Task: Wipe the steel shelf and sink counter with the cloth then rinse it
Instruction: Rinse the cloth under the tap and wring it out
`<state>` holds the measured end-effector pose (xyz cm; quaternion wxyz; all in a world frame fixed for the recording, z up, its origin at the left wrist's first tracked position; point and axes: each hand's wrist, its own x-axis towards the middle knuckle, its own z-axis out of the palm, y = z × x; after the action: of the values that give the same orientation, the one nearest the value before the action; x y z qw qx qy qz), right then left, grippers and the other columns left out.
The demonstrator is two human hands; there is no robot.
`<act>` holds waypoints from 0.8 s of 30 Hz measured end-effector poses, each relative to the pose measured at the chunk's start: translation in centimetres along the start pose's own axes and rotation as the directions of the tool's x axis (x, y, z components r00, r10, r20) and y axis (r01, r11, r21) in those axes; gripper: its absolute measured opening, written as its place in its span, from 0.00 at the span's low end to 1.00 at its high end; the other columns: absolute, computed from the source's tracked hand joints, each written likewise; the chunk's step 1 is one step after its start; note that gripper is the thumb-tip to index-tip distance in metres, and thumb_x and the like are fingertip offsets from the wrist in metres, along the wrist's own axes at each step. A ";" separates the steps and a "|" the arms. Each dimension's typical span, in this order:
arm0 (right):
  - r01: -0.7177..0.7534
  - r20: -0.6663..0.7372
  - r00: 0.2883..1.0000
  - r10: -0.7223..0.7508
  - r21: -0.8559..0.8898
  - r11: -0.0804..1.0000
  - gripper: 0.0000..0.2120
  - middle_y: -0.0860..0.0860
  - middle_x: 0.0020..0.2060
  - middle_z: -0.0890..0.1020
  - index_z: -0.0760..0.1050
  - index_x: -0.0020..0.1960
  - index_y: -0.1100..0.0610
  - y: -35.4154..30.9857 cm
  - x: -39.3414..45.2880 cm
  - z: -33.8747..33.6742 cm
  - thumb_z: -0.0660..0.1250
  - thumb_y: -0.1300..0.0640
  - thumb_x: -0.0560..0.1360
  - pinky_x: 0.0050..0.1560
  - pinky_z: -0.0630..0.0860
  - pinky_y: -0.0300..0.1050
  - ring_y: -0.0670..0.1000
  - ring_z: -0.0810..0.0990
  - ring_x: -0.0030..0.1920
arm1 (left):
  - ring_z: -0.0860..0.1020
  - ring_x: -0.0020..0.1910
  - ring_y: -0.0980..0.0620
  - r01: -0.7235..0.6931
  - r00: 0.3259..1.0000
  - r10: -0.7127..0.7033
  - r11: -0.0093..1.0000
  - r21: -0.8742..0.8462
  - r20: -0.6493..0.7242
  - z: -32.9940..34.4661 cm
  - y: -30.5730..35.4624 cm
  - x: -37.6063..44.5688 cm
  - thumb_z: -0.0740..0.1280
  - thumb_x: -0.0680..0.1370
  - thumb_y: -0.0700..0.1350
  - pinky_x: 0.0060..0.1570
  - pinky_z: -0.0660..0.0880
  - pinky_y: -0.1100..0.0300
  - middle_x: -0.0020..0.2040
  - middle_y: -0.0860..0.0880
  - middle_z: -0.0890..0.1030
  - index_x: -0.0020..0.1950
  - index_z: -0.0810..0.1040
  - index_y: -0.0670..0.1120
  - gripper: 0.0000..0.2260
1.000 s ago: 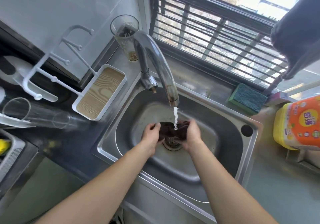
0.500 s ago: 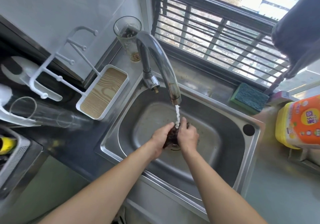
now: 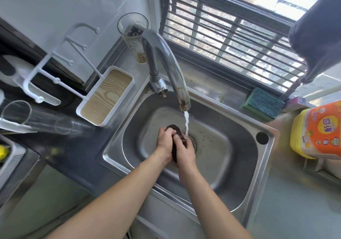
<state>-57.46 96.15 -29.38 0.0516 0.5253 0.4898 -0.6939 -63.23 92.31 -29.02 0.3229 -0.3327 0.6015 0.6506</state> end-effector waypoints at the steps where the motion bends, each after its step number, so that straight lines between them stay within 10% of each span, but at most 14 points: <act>1: 0.006 -0.093 0.996 -0.011 -0.056 0.998 0.14 0.52 0.53 0.83 0.76 0.60 0.51 -0.2 0.2 -0.3 0.71 0.51 0.76 0.64 0.78 0.55 0.55 0.82 0.57 | 0.81 0.49 0.38 0.002 1.000 -0.002 1.000 -0.013 0.000 0.1 0.2 0.0 0.63 0.73 0.46 0.57 0.78 0.40 0.51 0.36 0.81 0.55 0.76 0.40 0.14; 4: 0.040 -0.288 0.956 -0.062 -0.080 0.996 0.14 0.54 0.49 0.83 0.77 0.57 0.58 -0.8 1.0 -1.7 0.72 0.54 0.74 0.59 0.78 0.52 0.57 0.82 0.53 | 0.82 0.48 0.41 -0.103 0.995 0.101 0.984 0.142 0.021 0.2 0.6 0.1 0.69 0.72 0.53 0.49 0.79 0.47 0.48 0.39 0.84 0.46 0.81 0.44 0.13; 9: 0.193 -0.057 0.980 -0.192 0.008 0.981 0.05 0.52 0.38 0.84 0.80 0.42 0.55 -1.7 2.4 -3.0 0.73 0.55 0.75 0.46 0.79 0.47 0.51 0.81 0.42 | 0.83 0.51 0.43 0.031 0.993 -0.045 0.992 0.122 0.112 -0.2 0.4 0.7 0.74 0.74 0.43 0.45 0.83 0.46 0.54 0.41 0.82 0.60 0.75 0.44 0.16; 14: 0.071 -0.396 0.915 -0.075 -0.024 0.997 0.17 0.51 0.48 0.83 0.75 0.52 0.52 -2.9 3.9 -3.5 0.75 0.43 0.73 0.59 0.77 0.48 0.53 0.81 0.50 | 0.82 0.47 0.46 -0.036 0.990 0.000 0.968 0.250 0.141 -0.7 -0.8 0.9 0.70 0.78 0.42 0.33 0.80 0.58 0.55 0.42 0.82 0.56 0.80 0.45 0.08; 19: 0.237 -0.057 0.956 -0.287 -0.425 0.874 0.18 0.50 0.41 0.84 0.77 0.46 0.55 -1.1 1.2 -1.6 0.64 0.39 0.78 0.49 0.76 0.48 0.55 0.81 0.46 | 0.82 0.38 0.49 -0.038 0.998 0.047 0.985 0.171 -0.050 -0.8 0.4 0.9 0.60 0.80 0.64 0.32 0.77 0.61 0.41 0.47 0.85 0.49 0.82 0.44 0.24; 24: 0.326 -0.016 0.938 -0.346 -0.293 0.899 0.13 0.55 0.41 0.84 0.79 0.45 0.58 -0.8 0.9 -1.1 0.69 0.48 0.78 0.52 0.78 0.54 0.56 0.82 0.46 | 0.83 0.36 0.51 0.091 0.990 -0.105 0.984 0.153 0.091 -1.2 0.6 1.2 0.65 0.79 0.60 0.35 0.79 0.61 0.41 0.47 0.85 0.43 0.81 0.48 0.17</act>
<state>-57.59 97.72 -29.58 -0.0102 0.4430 0.6695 -0.5962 -64.32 91.11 -29.69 0.4076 -0.3045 0.6144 0.6030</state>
